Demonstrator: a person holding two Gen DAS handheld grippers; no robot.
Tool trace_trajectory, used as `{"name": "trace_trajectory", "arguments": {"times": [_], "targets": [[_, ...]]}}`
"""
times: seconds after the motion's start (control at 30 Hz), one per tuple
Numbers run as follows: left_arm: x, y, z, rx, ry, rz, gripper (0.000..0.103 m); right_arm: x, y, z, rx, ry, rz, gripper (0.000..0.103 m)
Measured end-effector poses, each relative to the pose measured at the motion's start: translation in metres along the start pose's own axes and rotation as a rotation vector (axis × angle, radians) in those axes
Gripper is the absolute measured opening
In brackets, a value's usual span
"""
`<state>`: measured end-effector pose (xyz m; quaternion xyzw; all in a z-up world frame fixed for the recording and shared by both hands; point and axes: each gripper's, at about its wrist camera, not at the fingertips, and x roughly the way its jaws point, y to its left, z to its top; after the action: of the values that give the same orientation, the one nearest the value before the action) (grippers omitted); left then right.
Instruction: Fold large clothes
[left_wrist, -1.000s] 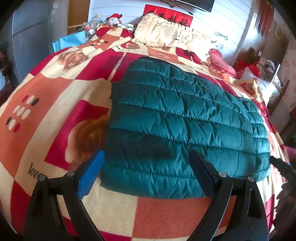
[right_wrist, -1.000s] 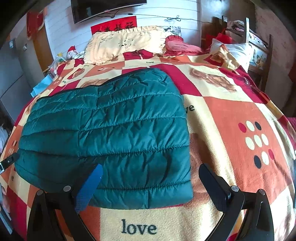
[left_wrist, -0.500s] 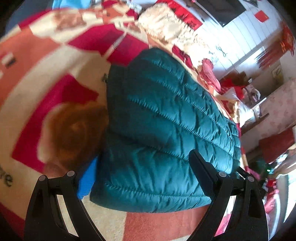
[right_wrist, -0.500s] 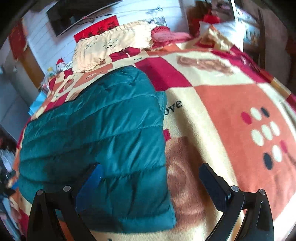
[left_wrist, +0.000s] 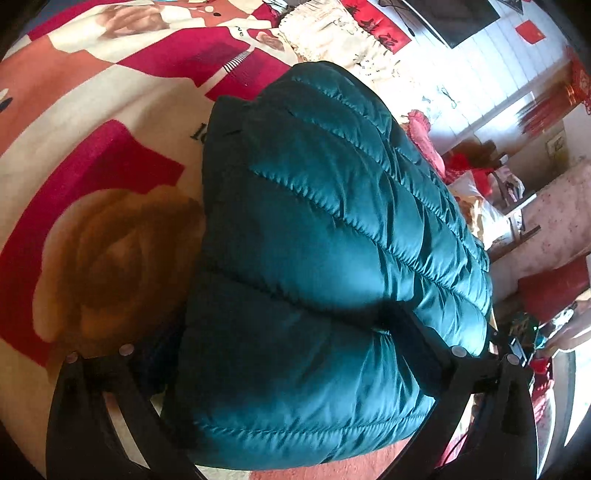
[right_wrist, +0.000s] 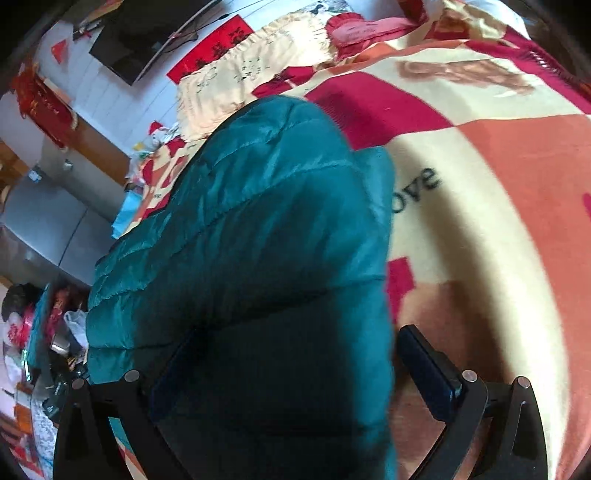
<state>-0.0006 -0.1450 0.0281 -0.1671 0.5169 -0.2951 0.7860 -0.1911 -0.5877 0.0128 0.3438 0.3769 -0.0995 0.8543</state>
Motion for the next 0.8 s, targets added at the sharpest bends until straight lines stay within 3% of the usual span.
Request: {"name": "trace_trajectory", "arguments": {"times": [0.1, 0.17, 0.3, 0.33, 0.43, 0.6, 0.8], "targets": [[0.002, -0.005, 0.000, 0.019, 0.023, 0.008, 0.100, 0.007, 0.010, -0.003, -0.016, 0.020, 0.020, 0.103], [-0.001, -0.012, 0.000, 0.037, 0.021, -0.004, 0.088, 0.009, 0.022, -0.009, -0.034, 0.033, 0.025, 0.103], [-0.021, -0.020, -0.004, 0.097, -0.006, -0.029, 0.063, -0.004, 0.053, -0.019, -0.121, -0.007, -0.032, 0.073], [-0.029, -0.021, -0.005, 0.099, -0.009, -0.042, 0.061, -0.010, 0.057, -0.021, -0.132, -0.008, -0.037, 0.064], [-0.051, -0.021, -0.013, 0.108, -0.007, -0.074, 0.061, -0.034, 0.070, -0.028, -0.146, -0.016, -0.009, 0.052], [-0.092, -0.016, -0.044, 0.165, 0.038, -0.091, 0.060, -0.072, 0.095, -0.060, -0.214, 0.004, 0.017, 0.051], [-0.114, 0.010, -0.090, 0.194, 0.132, -0.002, 0.062, -0.114, 0.093, -0.126, -0.195, 0.063, 0.063, 0.051]]}}
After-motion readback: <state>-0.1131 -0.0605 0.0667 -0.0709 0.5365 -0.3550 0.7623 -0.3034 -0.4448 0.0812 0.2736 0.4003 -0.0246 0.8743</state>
